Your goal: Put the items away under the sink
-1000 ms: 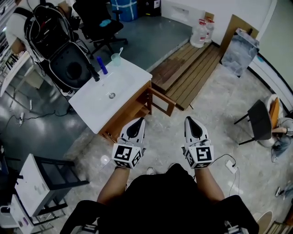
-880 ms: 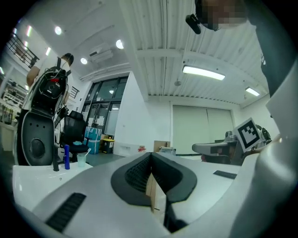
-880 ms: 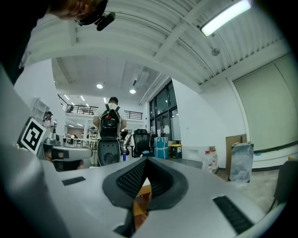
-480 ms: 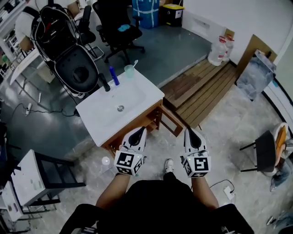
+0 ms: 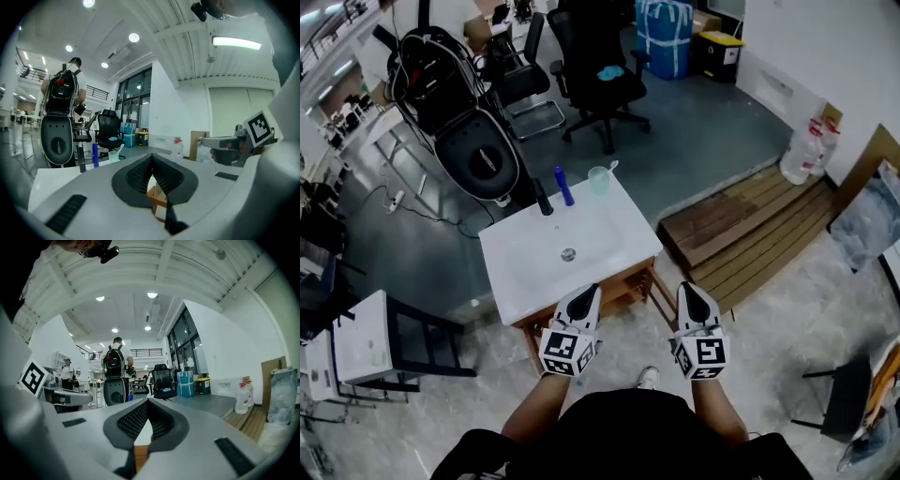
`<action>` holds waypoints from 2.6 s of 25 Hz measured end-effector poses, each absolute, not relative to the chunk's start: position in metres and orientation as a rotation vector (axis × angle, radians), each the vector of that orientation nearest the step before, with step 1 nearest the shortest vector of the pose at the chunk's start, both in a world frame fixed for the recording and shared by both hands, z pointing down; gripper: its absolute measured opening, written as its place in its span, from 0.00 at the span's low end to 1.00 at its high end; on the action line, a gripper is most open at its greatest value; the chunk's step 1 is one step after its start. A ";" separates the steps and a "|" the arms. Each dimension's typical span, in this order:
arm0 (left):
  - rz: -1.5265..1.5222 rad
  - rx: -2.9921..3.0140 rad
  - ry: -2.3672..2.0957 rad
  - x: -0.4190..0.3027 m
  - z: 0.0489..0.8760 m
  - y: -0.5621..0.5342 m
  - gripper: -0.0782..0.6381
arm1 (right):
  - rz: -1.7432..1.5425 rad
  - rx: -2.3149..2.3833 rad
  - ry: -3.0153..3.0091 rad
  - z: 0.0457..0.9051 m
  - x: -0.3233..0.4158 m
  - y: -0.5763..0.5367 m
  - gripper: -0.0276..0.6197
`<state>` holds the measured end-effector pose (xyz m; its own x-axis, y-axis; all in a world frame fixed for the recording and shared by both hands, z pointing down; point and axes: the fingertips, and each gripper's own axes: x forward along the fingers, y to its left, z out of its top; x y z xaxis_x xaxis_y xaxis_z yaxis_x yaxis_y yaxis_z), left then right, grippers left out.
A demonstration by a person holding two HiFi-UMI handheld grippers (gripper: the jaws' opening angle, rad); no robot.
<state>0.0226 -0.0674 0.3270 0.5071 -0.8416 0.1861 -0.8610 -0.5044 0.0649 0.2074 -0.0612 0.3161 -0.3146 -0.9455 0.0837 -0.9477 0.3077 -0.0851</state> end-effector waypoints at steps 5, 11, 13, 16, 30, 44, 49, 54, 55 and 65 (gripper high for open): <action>0.217 2.528 -1.562 0.024 0.338 -0.076 0.14 | 0.230 1.680 -2.593 0.332 0.203 -0.088 0.06; 0.238 2.364 -1.727 -0.012 0.357 -0.083 0.14 | 0.269 1.477 -2.664 0.343 0.172 -0.116 0.06; 0.216 2.311 -1.755 -0.031 0.362 -0.085 0.14 | 0.241 1.418 -2.683 0.340 0.153 -0.127 0.06; 0.198 2.292 -1.764 -0.049 0.365 -0.097 0.14 | 0.240 1.380 -2.702 0.337 0.132 -0.151 0.06; 0.033 2.362 -1.828 -0.131 0.326 -0.201 0.14 | 0.156 1.256 -2.756 0.309 0.025 -0.258 0.06; 0.046 2.397 -1.748 -0.143 0.351 -0.250 0.14 | 0.116 1.343 -2.610 0.354 0.015 -0.309 0.06; 0.075 2.375 -1.733 -0.134 0.367 -0.270 0.14 | 0.143 1.307 -2.588 0.376 0.015 -0.335 0.06; 0.120 2.317 -1.767 -0.127 0.390 -0.286 0.14 | 0.156 1.272 -2.587 0.400 0.013 -0.362 0.06; 0.122 2.300 -1.775 -0.127 0.395 -0.289 0.14 | 0.154 1.266 -2.580 0.406 0.014 -0.368 0.06; 0.215 2.175 -1.831 -0.131 0.440 -0.302 0.14 | 0.265 1.214 -2.532 0.474 0.016 -0.429 0.36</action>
<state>-0.1309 -0.3023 0.4397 0.1812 -0.9378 0.2963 -0.9809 -0.1507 0.1230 0.0157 -0.4289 0.4740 -0.5877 -0.7235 0.3622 -0.7829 0.6215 -0.0287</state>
